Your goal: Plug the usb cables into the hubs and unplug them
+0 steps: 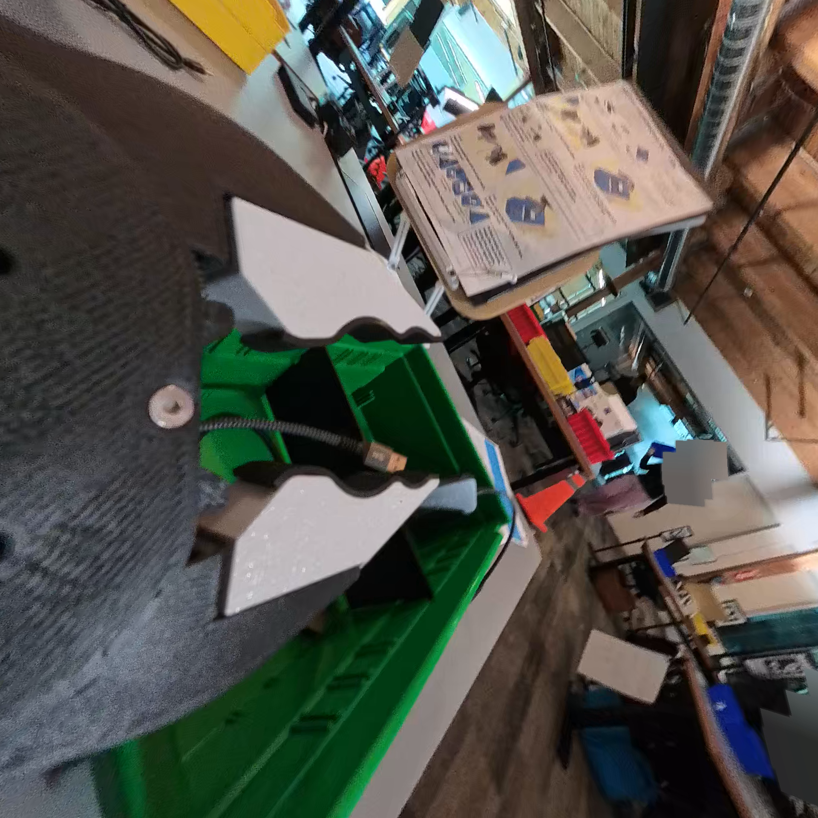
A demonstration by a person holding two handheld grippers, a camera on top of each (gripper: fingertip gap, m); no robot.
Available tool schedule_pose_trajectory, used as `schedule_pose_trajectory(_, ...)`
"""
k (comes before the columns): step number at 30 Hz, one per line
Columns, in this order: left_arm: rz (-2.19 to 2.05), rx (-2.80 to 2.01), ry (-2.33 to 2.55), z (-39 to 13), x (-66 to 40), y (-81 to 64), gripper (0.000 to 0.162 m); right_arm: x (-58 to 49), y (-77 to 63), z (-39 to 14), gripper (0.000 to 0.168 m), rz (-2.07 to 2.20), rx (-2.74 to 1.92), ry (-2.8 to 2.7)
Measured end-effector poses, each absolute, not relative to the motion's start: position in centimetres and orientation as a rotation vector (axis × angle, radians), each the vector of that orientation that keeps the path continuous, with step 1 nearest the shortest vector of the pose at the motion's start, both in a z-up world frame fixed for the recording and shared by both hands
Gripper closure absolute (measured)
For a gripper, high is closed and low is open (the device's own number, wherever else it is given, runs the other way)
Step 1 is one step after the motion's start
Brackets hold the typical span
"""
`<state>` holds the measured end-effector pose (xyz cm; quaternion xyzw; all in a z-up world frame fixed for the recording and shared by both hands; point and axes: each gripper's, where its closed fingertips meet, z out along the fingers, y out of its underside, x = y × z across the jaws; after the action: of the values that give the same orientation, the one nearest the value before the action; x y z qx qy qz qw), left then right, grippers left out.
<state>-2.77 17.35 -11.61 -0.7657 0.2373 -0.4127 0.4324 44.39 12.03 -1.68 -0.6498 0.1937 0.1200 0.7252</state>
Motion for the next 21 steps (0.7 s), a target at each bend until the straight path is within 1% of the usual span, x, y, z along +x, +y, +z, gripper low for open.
schedule_pose_trajectory(5, -1.037, -1.913, 0.601, -11.8, -2.5, 17.1, 0.138, 36.3, 12.5, 2.1, 0.111, 0.284, -1.424, 0.135)
schedule_pose_trajectory(9, -1.038, -1.913, 0.611, -11.9, -2.2, 16.9, 0.138, 27.3, 12.7, 2.4, 0.117, 0.307, -1.441, -0.158)
schedule_pose_trajectory(11, -1.038, -1.913, 0.615, -12.0, -2.1, 16.8, 0.138, 22.8, 12.7, 1.2, 0.122, 0.361, -1.45, -0.255)
schedule_pose_trajectory(15, -1.039, -1.916, 0.621, -12.1, -2.1, 16.7, 0.138, 15.0, 12.1, -2.8, 0.122, 0.581, -1.522, -0.395)
schedule_pose_trajectory(21, -1.053, -1.923, 0.635, -12.6, -1.7, 16.5, 0.138, 10.3, 11.7, -9.1, 0.125, 0.727, -1.683, -0.554)
